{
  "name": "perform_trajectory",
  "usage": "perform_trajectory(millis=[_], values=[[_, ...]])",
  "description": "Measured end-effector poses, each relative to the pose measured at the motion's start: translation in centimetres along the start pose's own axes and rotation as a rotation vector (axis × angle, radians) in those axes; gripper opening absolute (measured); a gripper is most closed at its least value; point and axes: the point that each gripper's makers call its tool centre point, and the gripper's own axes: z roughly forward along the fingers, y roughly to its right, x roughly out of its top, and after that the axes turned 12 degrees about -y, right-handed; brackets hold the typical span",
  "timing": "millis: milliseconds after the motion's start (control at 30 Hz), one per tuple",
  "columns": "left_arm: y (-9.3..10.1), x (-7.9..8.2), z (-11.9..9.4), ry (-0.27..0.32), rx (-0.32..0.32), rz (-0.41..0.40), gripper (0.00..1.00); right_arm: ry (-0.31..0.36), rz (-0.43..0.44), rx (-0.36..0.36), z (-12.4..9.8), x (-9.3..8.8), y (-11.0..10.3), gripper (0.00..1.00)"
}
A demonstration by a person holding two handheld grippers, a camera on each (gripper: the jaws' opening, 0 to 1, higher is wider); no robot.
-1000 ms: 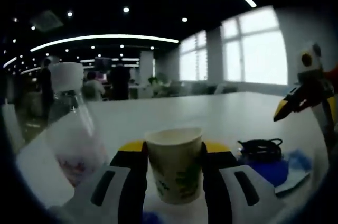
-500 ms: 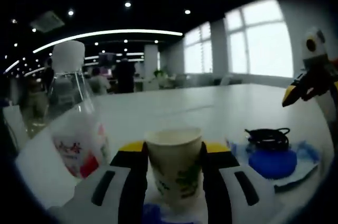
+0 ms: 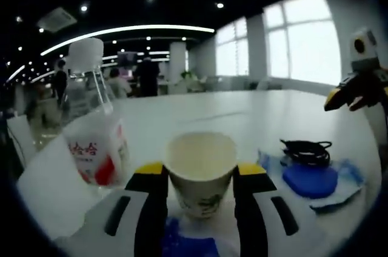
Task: Arrange the tabletop items into an orderly group along one side of the table until the central work area is clear of visible clutter.
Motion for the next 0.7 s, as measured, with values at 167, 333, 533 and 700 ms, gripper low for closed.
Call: perform_trajectory(millis=[167,333,533,700], values=[[-0.11,0.08,-0.08,-0.012,0.01,0.014,0.4,0.003,0.004,-0.008,-0.39,-0.1,0.18,0.7],[-0.55,0.06,0.01,-0.017,0.023,0.008,0.4,-0.003,0.007,-0.013,-0.63,-0.42,0.17,0.7],[-0.37,-0.32,0.12,-0.034,0.011,-0.03,0.42,-0.005,0.005,-0.01,-0.45,-0.4,0.0,0.7],[-0.32,-0.18,0.1,-0.032,0.01,-0.027,0.48,0.001,0.006,-0.013,-0.45,-0.22,0.06,0.7]])
